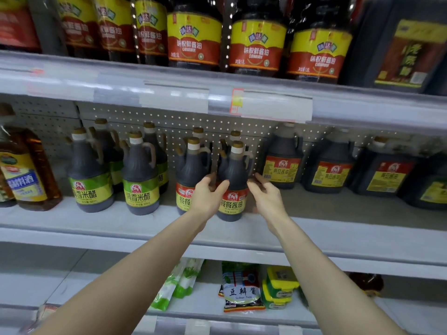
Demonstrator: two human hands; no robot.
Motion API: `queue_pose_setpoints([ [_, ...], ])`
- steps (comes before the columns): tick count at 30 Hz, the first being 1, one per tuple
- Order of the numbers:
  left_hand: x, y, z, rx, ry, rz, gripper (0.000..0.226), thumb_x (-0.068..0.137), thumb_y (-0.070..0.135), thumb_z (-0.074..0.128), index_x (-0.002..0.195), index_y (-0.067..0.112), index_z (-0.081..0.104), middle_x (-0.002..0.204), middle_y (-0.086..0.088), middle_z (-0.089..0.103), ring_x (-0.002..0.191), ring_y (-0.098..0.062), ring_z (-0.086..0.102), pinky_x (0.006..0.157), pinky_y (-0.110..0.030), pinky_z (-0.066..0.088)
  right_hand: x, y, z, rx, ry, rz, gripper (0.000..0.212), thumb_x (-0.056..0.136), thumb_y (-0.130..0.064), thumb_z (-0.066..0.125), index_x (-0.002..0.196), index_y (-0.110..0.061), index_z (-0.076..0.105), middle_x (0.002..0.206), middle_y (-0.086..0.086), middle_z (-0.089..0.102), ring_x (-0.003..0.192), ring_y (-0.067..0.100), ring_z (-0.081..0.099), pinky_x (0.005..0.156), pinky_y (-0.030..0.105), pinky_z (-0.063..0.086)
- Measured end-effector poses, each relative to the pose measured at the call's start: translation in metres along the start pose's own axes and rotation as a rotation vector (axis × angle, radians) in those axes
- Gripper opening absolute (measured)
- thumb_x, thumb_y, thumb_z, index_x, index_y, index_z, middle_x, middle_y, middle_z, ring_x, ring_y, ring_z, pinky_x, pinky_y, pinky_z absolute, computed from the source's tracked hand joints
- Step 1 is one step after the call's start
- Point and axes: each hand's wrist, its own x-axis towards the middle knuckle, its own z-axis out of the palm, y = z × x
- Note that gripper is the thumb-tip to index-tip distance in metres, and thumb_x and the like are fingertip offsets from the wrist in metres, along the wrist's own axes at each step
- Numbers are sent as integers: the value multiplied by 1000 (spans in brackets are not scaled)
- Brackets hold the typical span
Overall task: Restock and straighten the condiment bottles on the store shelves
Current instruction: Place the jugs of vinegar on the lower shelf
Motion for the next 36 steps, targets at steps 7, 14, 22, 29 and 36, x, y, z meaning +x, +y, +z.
queue_pose_setpoints([
  [7,-45,66,-40,-1,-36,134,54,93,29,62,141,14,44,127,-9,61,105,-14,55,92,-34,51,-56,-75,-17,-117,-27,-161,44,96,-33,57,135,-16,51,131,2,58,118,19,55,101,40,48],
  [14,-111,166,-90,-11,-18,350,52,88,32,68,135,21,49,117,2,60,95,0,57,69,-8,45,-125,-174,-38,-162,-56,-353,28,95,-39,56,118,-24,61,118,-5,64,113,17,60,97,36,50],
  [22,-213,225,-144,-65,122,454,55,87,40,65,137,26,47,116,8,61,110,-10,58,89,-25,47,-231,-247,-41,-62,-194,-538,39,95,-42,53,128,-21,56,123,-2,62,104,10,63,73,15,48],
  [29,-314,238,-193,-4,242,492,56,86,41,65,138,28,47,120,6,60,105,-1,58,78,-16,46,-311,-268,-18,23,-335,-644,22,95,-42,52,114,-31,58,120,-4,64,97,7,65,88,30,53],
  [36,-381,243,-262,26,425,486,56,85,42,64,137,26,48,110,14,63,105,-4,61,87,-24,51,-366,-287,39,94,-494,-700,34,95,-43,51,124,-27,58,118,-8,65,98,6,66,86,26,53],
])
